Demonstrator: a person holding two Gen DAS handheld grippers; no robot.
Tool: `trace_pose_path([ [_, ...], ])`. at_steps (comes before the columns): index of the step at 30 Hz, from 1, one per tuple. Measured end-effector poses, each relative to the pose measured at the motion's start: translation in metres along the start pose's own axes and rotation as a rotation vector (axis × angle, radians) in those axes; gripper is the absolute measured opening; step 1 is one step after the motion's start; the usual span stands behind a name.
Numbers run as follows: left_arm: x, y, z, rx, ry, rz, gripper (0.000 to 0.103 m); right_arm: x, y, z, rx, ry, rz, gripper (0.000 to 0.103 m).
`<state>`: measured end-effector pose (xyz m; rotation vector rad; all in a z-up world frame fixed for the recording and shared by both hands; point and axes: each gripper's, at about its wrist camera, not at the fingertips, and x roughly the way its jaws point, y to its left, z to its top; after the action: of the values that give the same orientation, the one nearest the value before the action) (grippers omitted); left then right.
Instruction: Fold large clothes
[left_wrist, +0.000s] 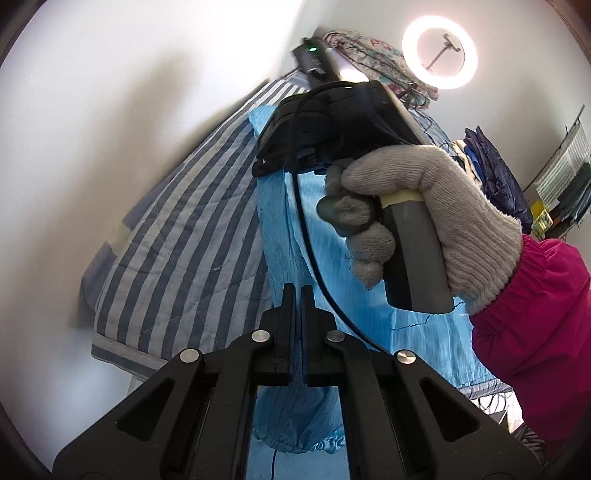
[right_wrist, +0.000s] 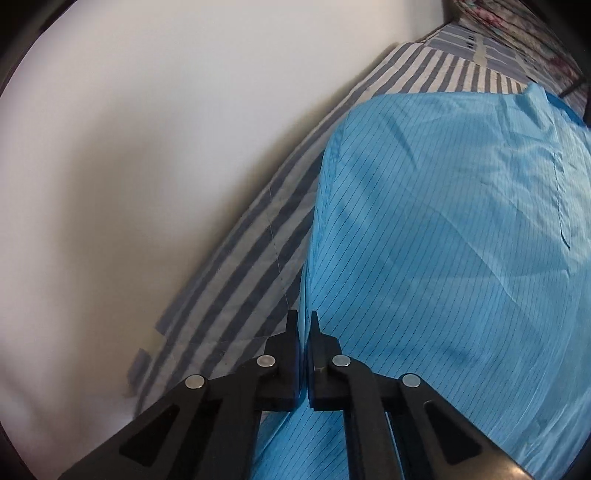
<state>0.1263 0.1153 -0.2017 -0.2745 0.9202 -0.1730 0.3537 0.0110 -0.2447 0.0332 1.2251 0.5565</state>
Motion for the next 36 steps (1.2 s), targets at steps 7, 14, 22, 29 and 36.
trace_pose_path([
  [7, -0.008, -0.049, -0.003, 0.138, -0.038, 0.002, 0.000, -0.060, -0.058, -0.019, 0.142, -0.176, 0.185, 0.000],
  [14, -0.004, -0.109, -0.015, 0.278, -0.032, -0.048, 0.000, -0.114, -0.137, -0.063, 0.310, -0.337, 0.295, 0.000],
  [22, 0.025, -0.168, -0.037, 0.388, 0.052, -0.096, 0.000, -0.124, -0.234, -0.126, 0.538, -0.366, 0.258, 0.000],
  [29, 0.023, -0.189, -0.052, 0.434, 0.156, -0.217, 0.000, -0.116, -0.268, -0.130, 0.532, -0.322, 0.135, 0.000],
  [36, -0.015, -0.146, -0.024, 0.327, 0.046, -0.207, 0.000, -0.120, -0.273, -0.131, 0.494, -0.283, 0.129, 0.004],
])
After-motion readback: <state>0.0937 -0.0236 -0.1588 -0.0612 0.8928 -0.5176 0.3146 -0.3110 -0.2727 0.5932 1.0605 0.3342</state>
